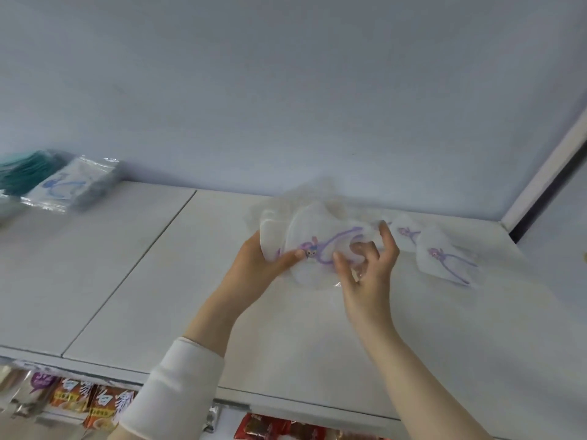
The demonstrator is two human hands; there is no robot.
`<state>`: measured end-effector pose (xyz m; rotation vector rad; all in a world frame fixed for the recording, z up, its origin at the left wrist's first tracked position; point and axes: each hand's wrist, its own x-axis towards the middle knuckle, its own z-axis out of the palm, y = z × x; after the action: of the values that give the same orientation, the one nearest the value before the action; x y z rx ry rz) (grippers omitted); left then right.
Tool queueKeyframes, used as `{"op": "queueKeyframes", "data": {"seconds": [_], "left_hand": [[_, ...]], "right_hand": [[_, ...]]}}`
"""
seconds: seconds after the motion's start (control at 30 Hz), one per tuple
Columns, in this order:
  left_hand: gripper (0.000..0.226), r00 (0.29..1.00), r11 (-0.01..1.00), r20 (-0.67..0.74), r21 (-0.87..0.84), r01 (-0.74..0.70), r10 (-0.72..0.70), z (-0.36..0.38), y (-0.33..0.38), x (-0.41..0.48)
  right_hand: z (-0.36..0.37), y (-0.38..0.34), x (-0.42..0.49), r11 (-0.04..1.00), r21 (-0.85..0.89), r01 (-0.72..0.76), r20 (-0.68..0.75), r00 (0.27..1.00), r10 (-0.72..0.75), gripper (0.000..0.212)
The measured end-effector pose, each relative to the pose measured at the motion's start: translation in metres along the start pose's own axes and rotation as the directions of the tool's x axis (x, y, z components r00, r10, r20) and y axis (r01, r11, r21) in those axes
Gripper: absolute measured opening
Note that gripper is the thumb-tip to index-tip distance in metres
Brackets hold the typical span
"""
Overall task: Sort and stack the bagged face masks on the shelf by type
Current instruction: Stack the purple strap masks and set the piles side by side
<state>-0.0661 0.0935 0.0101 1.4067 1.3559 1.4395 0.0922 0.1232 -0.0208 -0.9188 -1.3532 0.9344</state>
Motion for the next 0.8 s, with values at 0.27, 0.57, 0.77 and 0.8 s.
{"op": "queueKeyframes", "data": {"seconds": [0.27, 0.57, 0.77, 0.8], "left_hand": [[0.072, 0.999, 0.999, 0.019, 0.026, 0.034, -0.035, -0.002, -0.017, -0.022], [0.065, 0.997, 0.987, -0.065, -0.158, 0.042, -0.052, 0.015, -0.034, -0.018], [0.039, 0.989, 0.987, 0.141, -0.149, 0.058, -0.037, 0.027, -0.023, 0.011], [0.037, 0.989, 0.986, 0.137, -0.148, 0.081, -0.061, 0.036, -0.020, 0.017]], "right_hand": [[-0.009, 0.014, -0.005, 0.995, 0.004, -0.104, 0.323, 0.941, 0.097, 0.051], [0.000, 0.015, -0.004, 0.987, -0.106, -0.119, 0.268, 0.953, 0.144, 0.042], [-0.022, 0.001, 0.017, 0.971, -0.124, -0.205, 0.188, 0.956, 0.226, 0.028], [-0.034, -0.003, 0.022, 0.963, -0.129, -0.238, 0.184, 0.948, 0.259, 0.022]]}}
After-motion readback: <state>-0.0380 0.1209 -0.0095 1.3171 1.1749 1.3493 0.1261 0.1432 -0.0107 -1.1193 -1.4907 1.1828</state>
